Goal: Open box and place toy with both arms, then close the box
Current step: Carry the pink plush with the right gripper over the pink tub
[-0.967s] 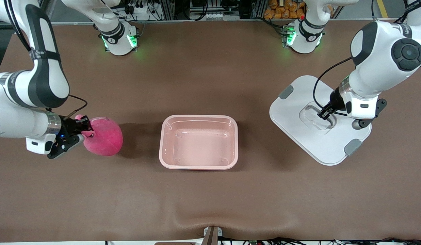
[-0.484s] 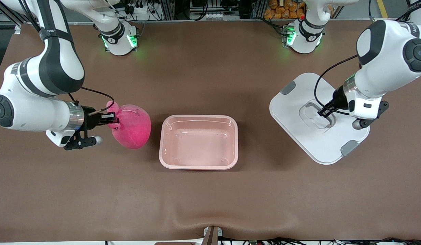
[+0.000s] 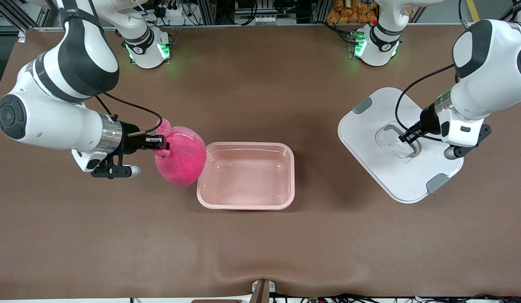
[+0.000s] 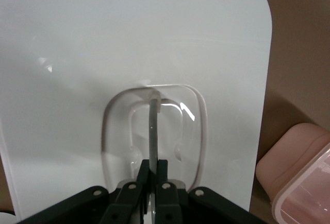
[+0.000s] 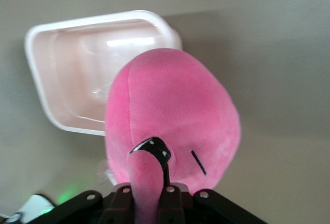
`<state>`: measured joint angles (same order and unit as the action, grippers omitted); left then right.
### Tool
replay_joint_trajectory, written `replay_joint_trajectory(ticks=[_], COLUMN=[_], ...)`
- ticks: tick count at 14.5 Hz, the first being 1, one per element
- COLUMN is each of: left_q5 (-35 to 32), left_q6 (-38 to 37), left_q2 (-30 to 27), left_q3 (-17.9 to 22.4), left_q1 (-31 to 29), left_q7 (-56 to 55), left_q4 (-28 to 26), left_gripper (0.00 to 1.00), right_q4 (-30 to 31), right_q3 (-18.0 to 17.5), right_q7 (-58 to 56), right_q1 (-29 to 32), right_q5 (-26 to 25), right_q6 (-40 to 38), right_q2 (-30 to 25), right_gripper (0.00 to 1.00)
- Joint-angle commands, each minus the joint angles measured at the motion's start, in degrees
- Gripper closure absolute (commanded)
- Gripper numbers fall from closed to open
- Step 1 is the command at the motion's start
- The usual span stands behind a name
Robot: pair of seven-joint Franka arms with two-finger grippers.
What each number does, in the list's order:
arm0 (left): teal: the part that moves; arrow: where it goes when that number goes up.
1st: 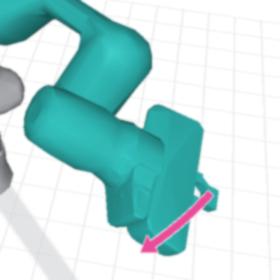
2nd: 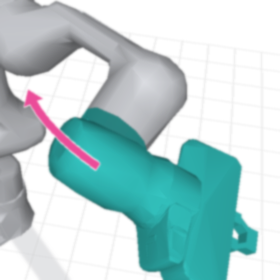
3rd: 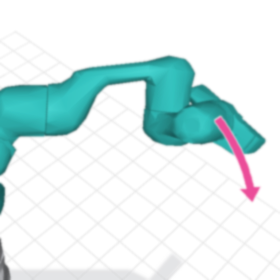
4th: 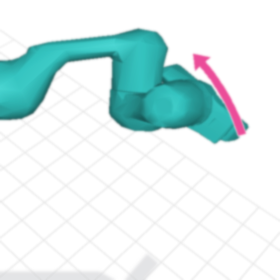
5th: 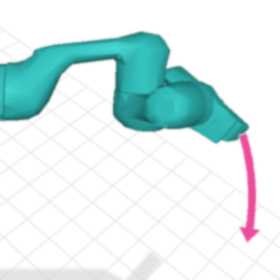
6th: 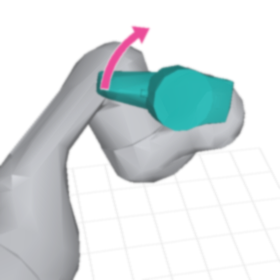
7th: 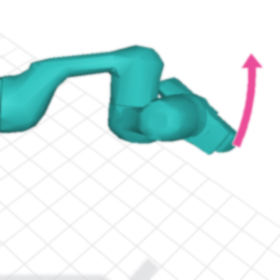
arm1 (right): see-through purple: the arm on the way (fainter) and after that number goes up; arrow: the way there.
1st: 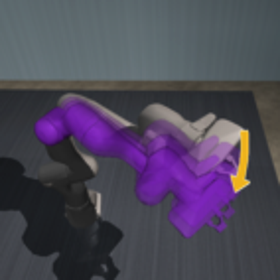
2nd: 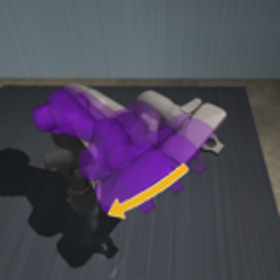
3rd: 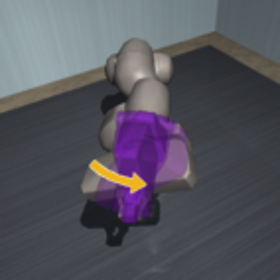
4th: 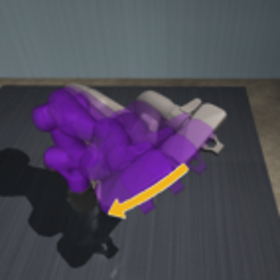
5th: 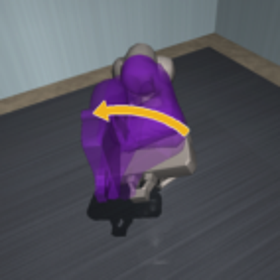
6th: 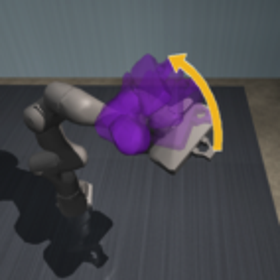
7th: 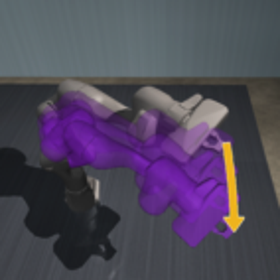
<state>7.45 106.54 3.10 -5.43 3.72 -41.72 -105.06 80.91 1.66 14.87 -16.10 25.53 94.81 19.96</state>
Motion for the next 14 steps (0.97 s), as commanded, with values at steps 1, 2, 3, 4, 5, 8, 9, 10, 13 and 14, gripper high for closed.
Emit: replay_joint_trajectory(ticks=[1, 2, 3, 4, 5, 8, 9, 10, 13, 14], left_q5=[1.77, 1.78, 1.78, 1.78, 1.78, 1.78, 1.86, 1.95, 1.95, 2.30], left_q6=[-1.60, -1.95, -2.04, -2.04, -2.04, -2.04, -2.04, -2.13, -2.22, -2.22], left_q2=[-0.55, -0.55, -0.63, -0.63, -0.63, -0.72, -0.72, -0.72, -0.63, -0.63], left_q3=[-0.11, -0.11, -0.11, -0.11, -0.11, -0.11, -0.11, -0.11, -0.11, -0.11], left_q1=[-1.08, -1.08, -1.08, -1.08, -1.08, -1.08, -1.08, -1.08, -1.08, -1.08], left_q7=[2.34, 2.43, 2.52, 2.43, 2.43, 2.43, 2.43, 2.43, 2.43, 2.43], left_q4=[0.56, 0.56, 0.56, 0.56, 0.56, 0.39, 0.38, 0.38, 0.30, 0.30], left_gripper=[1.00, 1.00, 1.00, 1.00, 1.00, 1.00, 1.00, 1.00, 1.00, 1.00], right_q4=[-1.45, -1.45, -1.45, -1.45, -1.37, -1.37, -1.37, -1.37, -1.28, -1.10], right_q3=[0.62, 0.62, 0.62, 0.53, 0.62, 0.53, 0.62, 0.62, 0.62, 0.62], right_q7=[2.08, 3.31, 3.84, 3.93, 3.94, 4.28, 4.81, 5.51, 5.96, 5.87], right_q1=[-1.65, -2.18, -2.79, -3.23, -3.67, -4.55, -5.25, -5.52, -6.84, -7.10], right_q5=[4.17, 4.44, 4.61, 4.70, 4.79, 5.23, 5.84, 6.28, 6.28, 6.28], right_q6=[2.64, 4.31, 5.80, 7.21, 8.27, 9.33, 10.12, 10.56, 11.88, 12.41], right_q2=[1.22, 1.39, 1.66, 1.66, 1.75, 2.71, 3.06, 3.50, 4.12, 4.56], right_gripper=[1.00, 1.00, 1.00, 1.00, 1.00, 1.00, 1.00, 1.00, 1.00, 1.00])
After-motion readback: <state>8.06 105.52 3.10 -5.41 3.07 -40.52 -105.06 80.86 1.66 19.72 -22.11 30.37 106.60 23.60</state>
